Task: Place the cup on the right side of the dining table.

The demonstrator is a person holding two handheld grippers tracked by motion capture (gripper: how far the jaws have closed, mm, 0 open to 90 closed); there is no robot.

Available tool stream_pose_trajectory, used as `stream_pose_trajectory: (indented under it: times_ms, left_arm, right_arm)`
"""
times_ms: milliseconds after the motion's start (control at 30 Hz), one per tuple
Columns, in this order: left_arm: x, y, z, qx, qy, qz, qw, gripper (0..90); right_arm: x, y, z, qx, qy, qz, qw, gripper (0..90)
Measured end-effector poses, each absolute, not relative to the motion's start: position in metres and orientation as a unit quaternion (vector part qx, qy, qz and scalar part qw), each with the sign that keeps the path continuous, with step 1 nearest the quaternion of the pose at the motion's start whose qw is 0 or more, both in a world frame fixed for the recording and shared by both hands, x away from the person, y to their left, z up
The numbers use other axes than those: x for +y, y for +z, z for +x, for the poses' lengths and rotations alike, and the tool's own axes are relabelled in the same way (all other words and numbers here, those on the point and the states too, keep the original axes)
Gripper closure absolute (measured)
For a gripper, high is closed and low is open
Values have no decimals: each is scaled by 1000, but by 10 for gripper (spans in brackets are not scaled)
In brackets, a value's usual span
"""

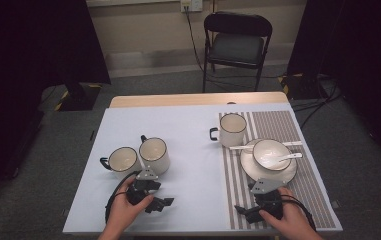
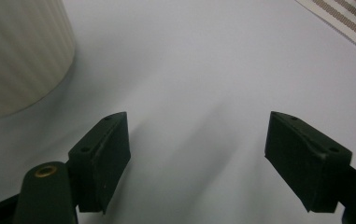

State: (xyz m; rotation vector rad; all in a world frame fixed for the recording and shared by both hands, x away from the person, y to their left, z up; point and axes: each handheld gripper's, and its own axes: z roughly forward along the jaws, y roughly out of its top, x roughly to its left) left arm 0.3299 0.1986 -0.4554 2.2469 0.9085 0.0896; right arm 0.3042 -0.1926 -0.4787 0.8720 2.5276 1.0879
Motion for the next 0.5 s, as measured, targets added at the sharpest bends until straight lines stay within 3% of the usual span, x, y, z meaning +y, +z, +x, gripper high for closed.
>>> stream_pose_trajectory:
  times_ms: [500]
  left_arm:
    - [210,-456,325,347,36,867,357,219]
  right_arm:
    - [-193,-479,304,868,374,299,127,122]
